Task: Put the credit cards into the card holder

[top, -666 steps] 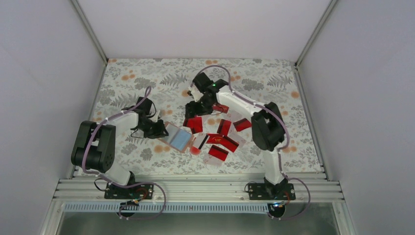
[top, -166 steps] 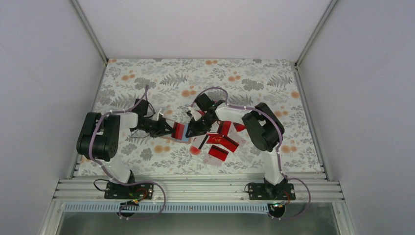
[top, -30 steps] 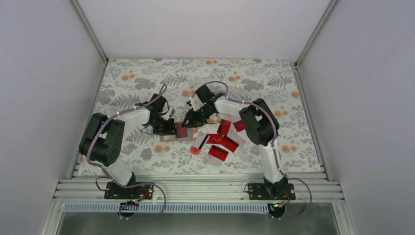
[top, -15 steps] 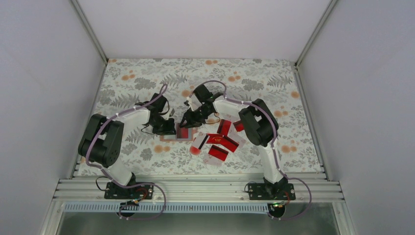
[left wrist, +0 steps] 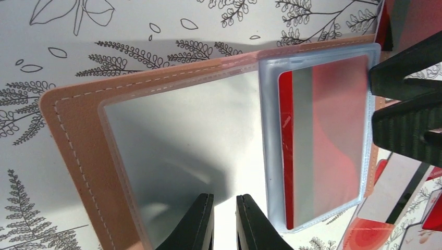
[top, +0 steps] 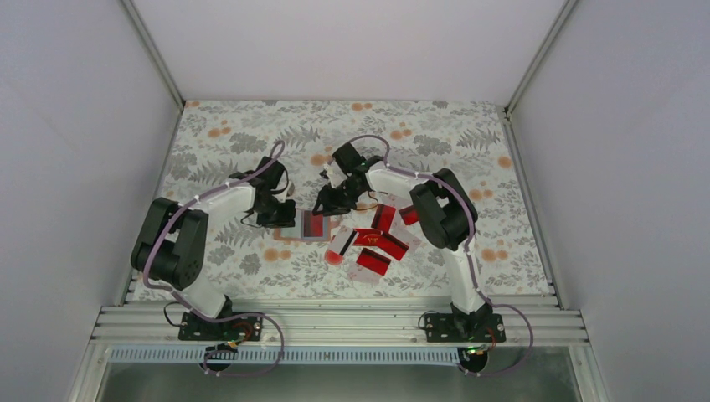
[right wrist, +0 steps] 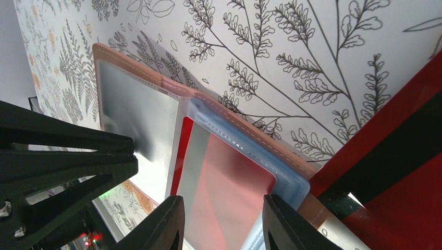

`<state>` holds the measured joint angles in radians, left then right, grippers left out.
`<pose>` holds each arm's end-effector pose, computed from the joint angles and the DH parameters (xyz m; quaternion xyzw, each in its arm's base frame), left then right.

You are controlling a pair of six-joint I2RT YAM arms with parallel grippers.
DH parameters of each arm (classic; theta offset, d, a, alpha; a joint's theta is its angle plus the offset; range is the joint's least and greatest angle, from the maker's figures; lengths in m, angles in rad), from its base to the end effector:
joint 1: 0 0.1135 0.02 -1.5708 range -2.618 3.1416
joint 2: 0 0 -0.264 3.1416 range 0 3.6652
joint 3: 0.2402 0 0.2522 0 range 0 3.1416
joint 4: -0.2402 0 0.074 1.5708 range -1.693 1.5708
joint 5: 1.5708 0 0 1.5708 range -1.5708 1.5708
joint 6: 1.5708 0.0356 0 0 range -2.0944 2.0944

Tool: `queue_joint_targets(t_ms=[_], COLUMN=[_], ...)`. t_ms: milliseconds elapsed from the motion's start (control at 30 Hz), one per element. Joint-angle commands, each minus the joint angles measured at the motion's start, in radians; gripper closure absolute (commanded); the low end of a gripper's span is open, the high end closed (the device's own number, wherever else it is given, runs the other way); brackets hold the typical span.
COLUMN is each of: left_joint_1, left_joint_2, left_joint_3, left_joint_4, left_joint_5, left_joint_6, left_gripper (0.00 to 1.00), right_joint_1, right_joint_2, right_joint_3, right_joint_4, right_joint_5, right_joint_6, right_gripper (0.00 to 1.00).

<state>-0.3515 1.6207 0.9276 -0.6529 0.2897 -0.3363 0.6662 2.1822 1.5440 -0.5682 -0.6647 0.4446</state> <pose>0.2632 -0.1073 0.1614 0.0237 0.9831 -0.1725 0.0561 0.3327 0.2894 0.1366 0.1615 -0.9174 -0.3629 0.0236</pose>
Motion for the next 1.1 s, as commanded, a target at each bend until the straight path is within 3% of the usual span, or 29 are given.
queue_joint_targets(t_ms=[0, 433, 633, 1067], left_joint_1=[-0.004, -0.004, -0.004, -0.004], left_joint_2=[0.032, 0.056, 0.059, 0.057], left_joint_3=[-0.010, -0.024, -0.018, -0.015], left_joint_4=[-0.004, 0.013, 0.018, 0.018], left_joint_5=[-0.030, -0.022, -0.008, -0.001], left_joint_6=[0.011, 0.018, 0.026, 0.031], left_gripper=[0.87, 0.87, 0.87, 0.87], right_joint_1=[-0.004, 0.002, 0.028, 0.048], right_joint_2=[0.007, 0.012, 0.040, 0.063], right_joint_3=[0.017, 0.019, 0.052, 0.119], right_joint_4=[-0.029, -0.084, -0.058, -0.113], right_joint_5=[0.042, 0.122, 0.054, 0.066], right_joint_6=[0.006, -0.004, -0.013, -0.032], right_gripper=[0.61, 0.61, 0.61, 0.61])
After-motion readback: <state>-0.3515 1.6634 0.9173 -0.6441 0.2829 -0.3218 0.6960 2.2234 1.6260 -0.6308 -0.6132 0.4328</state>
